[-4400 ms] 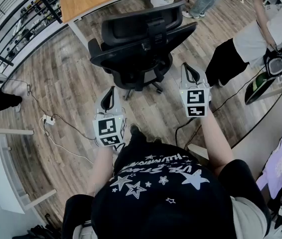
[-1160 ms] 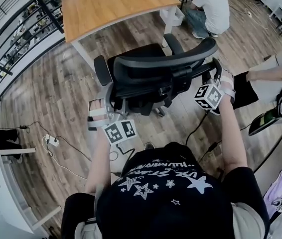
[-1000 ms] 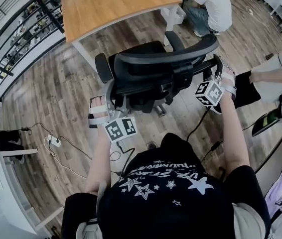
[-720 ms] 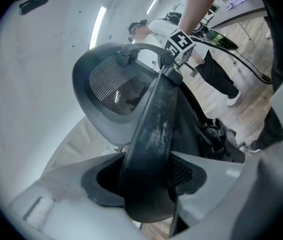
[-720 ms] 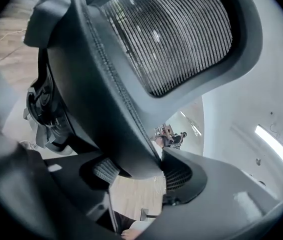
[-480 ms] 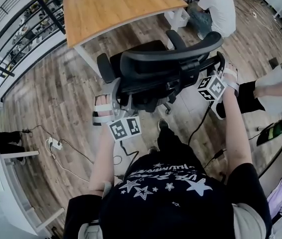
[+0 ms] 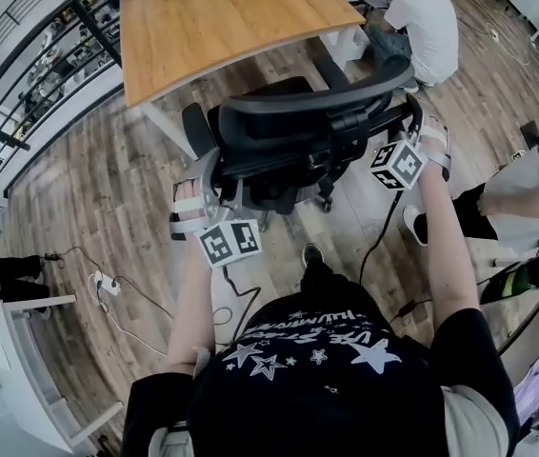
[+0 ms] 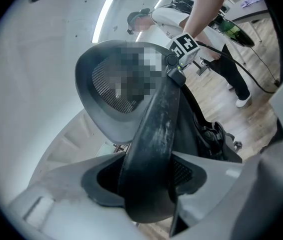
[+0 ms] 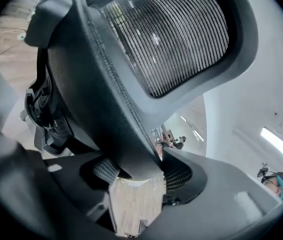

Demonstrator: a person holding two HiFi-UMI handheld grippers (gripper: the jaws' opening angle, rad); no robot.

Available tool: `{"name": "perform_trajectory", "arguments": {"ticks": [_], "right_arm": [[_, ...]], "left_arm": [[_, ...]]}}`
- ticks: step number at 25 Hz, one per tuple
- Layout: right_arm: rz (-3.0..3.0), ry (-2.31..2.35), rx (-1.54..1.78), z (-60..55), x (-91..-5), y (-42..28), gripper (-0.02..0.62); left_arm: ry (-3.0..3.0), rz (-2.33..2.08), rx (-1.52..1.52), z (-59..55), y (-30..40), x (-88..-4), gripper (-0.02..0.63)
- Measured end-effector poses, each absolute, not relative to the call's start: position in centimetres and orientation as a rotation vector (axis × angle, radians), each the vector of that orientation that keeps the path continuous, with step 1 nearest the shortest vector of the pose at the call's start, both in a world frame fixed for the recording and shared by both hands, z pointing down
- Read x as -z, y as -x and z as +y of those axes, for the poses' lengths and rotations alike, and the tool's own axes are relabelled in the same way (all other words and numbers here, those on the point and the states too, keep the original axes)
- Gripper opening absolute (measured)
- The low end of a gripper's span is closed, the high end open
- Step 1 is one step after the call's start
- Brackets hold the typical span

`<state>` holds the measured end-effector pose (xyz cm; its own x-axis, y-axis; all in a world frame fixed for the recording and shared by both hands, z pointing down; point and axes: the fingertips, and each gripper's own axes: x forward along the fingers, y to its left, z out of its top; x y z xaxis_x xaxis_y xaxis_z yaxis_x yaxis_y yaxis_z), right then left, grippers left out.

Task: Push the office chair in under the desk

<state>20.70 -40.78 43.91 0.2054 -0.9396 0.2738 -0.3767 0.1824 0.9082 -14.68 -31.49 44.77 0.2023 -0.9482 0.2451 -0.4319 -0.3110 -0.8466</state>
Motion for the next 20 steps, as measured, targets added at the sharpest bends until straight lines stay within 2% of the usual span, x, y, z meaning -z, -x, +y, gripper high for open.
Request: {"name": "perform_trajectory", "arguments": {"ticks": [9, 20], "right_arm": [[-1.421, -1.354, 0.668, -50.7, -47.6, -20.3, 0.252], [-1.492, -1.303, 0.761, -58.6, -43.5, -15.4, 0.244]], "left_arm": [[1.842, 1.36, 1.112, -40.7, 15.0, -47.7, 0.236], [1.843, 1.449, 1.145, -48.8, 20.0, -45.0, 0.259]]}}
